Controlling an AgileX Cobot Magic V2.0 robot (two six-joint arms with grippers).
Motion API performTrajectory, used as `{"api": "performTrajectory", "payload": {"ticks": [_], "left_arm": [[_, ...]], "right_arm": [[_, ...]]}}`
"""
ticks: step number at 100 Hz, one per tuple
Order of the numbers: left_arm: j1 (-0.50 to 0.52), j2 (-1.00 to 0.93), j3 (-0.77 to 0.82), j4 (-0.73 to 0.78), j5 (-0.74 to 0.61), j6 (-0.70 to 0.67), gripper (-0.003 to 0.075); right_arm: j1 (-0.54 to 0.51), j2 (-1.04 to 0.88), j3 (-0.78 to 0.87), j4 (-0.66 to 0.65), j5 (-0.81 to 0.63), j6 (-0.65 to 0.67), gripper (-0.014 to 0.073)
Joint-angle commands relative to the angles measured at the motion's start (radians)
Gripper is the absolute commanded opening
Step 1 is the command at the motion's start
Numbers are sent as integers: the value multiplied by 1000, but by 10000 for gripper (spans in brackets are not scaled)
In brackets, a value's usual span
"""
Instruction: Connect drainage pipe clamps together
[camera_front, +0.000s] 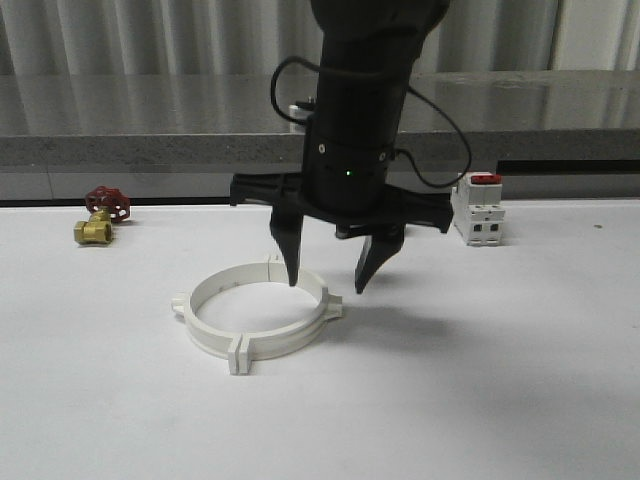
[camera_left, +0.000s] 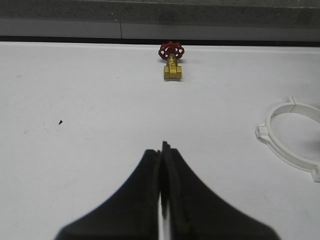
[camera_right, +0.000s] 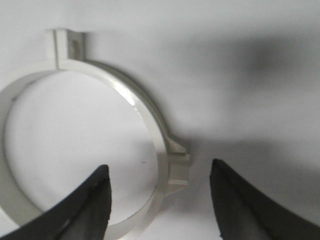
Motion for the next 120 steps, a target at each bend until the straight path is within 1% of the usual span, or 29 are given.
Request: {"api": "performTrajectory", "payload": {"ticks": [1, 21, 33, 42, 49, 54, 59, 73, 85, 94, 104, 120], "left_arm": [[1, 5, -26, -3, -69, 1, -20], [1, 5, -26, -3, -69, 1, -20], [1, 5, -26, -3, -69, 1, -20], [1, 5, -26, -3, -69, 1, -20], [1, 5, -26, -3, -69, 1, -20], [1, 5, -26, -3, -69, 1, -20], [1, 5, -26, -3, -69, 1, -20], [1, 5, -26, -3, -69, 1, -20], [1, 5, -26, -3, -69, 1, -20], [1, 5, -26, -3, -69, 1, -20], [1, 5, -26, -3, -69, 1, -20], [1, 5, -26, -3, -69, 1, -20]], "right_arm": [[-16, -117, -24, -15, -10, -49, 468], [-67, -265, -24, -15, 5, -198, 468], [-128, -362, -19, -14, 53, -331, 468], [-191, -436, 0, -9, 89, -431, 468], [-246, -502, 33, 12, 97, -533, 468], [-287, -550, 66, 49, 97, -626, 468], [-341, -598, 109, 92, 98, -688, 468], [-486, -733, 238, 188, 86, -800, 468], [-578, -857, 365, 197, 62, -824, 468], [-621, -967, 468, 198, 15, -824, 468], [-629, -1102, 579, 198, -19, -826, 468], [-628, -1272, 734, 201, -20, -826, 468]]}}
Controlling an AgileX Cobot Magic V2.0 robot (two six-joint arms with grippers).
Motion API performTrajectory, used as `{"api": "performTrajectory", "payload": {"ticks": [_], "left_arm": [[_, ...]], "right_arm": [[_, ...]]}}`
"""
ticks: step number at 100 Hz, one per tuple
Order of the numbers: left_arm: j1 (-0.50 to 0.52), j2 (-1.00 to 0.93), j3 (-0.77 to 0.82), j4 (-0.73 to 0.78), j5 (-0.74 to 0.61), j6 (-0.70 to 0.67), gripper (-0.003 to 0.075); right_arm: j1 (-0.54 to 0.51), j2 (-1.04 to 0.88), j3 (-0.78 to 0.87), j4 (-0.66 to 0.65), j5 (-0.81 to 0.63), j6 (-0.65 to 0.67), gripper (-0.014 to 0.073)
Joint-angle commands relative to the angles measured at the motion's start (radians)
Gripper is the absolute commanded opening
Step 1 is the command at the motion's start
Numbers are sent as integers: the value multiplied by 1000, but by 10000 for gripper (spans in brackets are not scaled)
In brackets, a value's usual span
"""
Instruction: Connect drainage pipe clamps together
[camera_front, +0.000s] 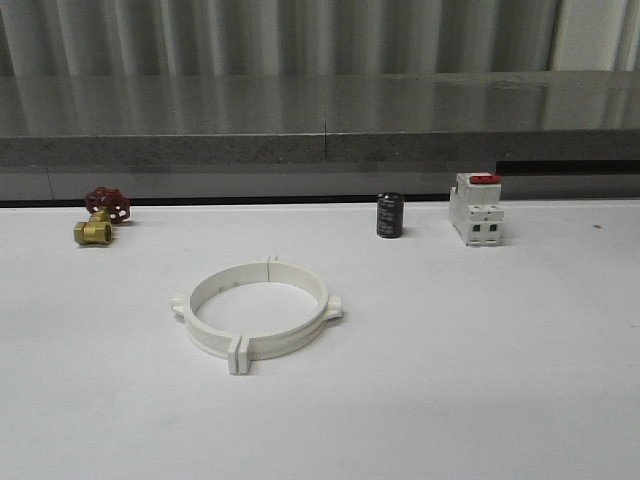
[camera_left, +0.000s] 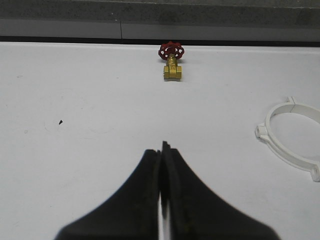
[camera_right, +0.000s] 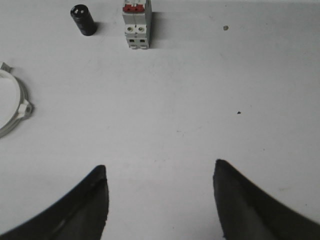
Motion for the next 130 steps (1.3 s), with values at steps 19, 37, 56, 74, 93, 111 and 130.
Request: {"api": "performTrajectory", "payload": {"ticks": [19, 37, 56, 74, 93, 111, 130], "left_arm": [[1, 5, -26, -3, -69, 1, -20], [1, 5, -26, -3, -69, 1, -20], [1, 5, -26, -3, -69, 1, -20], [1, 5, -26, -3, -69, 1, -20], [1, 5, -26, -3, -69, 1, -20], [1, 5, -26, -3, -69, 1, -20], [1, 5, -26, -3, -69, 1, -20]], "right_arm": [[-7, -267, 195, 16, -62, -15, 465], [-7, -380, 268, 17, -111, -15, 353], [-7, -395, 273, 16, -113, -15, 50], [-7, -395, 273, 16, -115, -15, -68], [-7, -395, 273, 16, -115, -15, -67], [-7, -395, 273, 16, -115, -15, -67], [-7, -395, 273, 16, -115, -15, -67]]}}
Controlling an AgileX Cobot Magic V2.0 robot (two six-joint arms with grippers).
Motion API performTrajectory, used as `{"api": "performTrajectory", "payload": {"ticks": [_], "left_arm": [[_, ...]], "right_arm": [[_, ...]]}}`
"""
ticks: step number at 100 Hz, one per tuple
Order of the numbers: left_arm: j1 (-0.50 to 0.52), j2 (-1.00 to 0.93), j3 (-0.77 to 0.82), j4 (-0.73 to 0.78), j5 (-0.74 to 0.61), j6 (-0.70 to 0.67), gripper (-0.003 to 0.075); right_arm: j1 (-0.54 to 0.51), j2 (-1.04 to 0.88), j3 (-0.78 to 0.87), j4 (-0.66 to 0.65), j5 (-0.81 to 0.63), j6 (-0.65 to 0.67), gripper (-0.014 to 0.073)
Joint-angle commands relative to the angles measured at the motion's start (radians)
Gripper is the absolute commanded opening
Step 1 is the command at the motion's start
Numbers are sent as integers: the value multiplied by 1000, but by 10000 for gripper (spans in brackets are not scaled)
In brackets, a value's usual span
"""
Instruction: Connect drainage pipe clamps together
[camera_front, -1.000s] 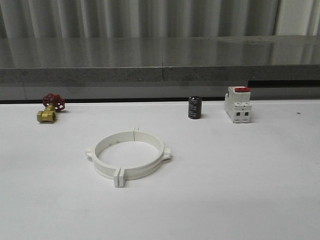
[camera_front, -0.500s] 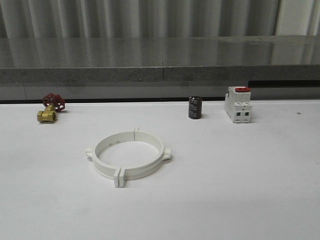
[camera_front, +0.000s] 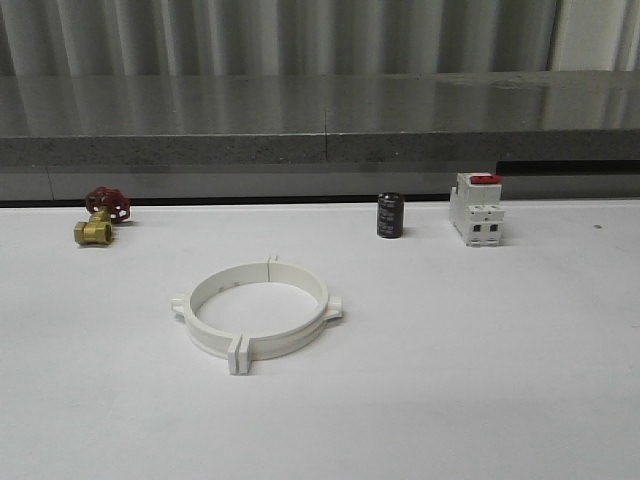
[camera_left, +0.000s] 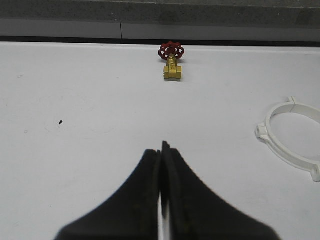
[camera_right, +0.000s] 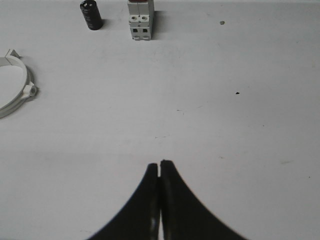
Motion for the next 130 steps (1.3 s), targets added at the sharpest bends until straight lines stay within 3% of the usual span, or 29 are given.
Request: {"api": "performTrajectory", "payload": {"ticks": [1, 21, 45, 57, 75, 97, 130], "left_arm": [[1, 5, -26, -3, -69, 1, -20], [1, 5, -26, -3, -69, 1, -20], [1, 5, -26, -3, -69, 1, -20], [1, 5, -26, -3, -69, 1, -20], [1, 5, -26, -3, -69, 1, -20], [1, 5, -26, -3, -68, 1, -20], [1, 5, -26, -3, -68, 1, -20]], "right_arm": [[-7, 1, -25, 12, -68, -11, -67], [-7, -26, 19, -16, -198, -11, -67], [-7, -232, 261, -64, -518, -11, -67], [-7, -345, 383, -64, -610, -10, -67], [-7, -498, 500, -74, -638, 27, -67], [-7, -492, 566, -130, -713, 117, -67], [-7, -493, 566, -142, -744, 119, -67]]}}
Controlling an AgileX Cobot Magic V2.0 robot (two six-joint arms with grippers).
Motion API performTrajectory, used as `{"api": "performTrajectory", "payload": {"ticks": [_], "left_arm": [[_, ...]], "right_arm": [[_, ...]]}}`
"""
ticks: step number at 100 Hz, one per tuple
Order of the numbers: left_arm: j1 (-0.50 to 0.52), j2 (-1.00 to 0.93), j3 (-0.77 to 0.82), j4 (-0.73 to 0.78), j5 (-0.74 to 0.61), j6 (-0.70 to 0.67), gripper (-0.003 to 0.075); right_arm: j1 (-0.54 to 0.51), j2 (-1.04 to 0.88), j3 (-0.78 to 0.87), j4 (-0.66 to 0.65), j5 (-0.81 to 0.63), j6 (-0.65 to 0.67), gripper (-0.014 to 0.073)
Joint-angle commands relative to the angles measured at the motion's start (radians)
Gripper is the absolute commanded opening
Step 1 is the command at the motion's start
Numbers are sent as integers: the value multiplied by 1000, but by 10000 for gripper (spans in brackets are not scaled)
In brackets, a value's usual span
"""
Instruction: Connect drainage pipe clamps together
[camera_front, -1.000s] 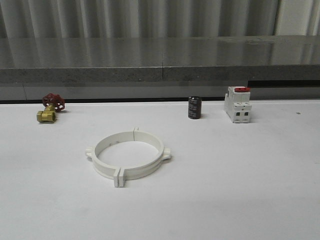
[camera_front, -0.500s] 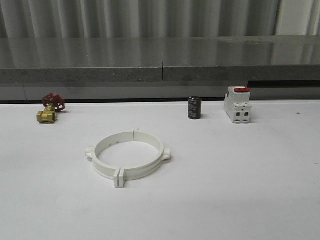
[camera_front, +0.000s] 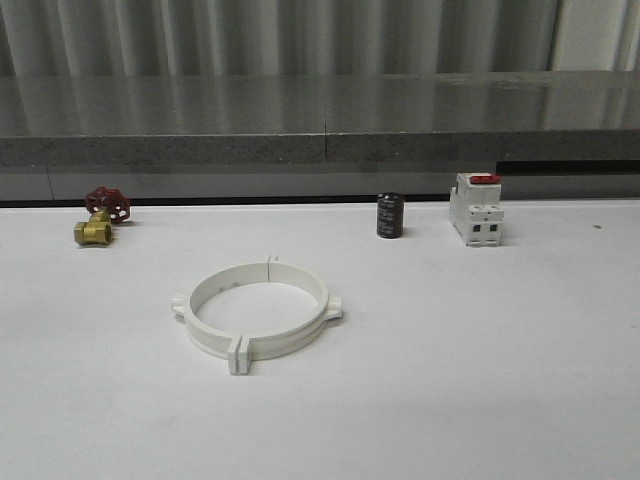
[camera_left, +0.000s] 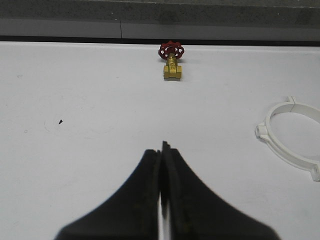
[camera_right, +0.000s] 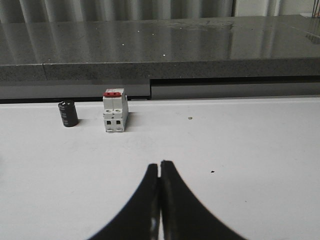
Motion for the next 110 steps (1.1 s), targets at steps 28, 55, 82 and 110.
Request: {"api": "performTrajectory", "payload": {"ticks": [28, 55, 82, 110], "left_arm": [[1, 5, -26, -3, -70, 1, -20], [1, 5, -26, -3, -70, 1, -20], [1, 5, -26, -3, -70, 1, -20], [1, -70, 68, 22, -316, 1, -20]], "right_arm": [[-7, -18, -20, -10, -83, 3, -67], [-7, -18, -20, -10, -83, 3, -67], [-7, -18, -20, -10, -83, 3, -67], [-7, -18, -20, -10, -83, 3, -67]]}}
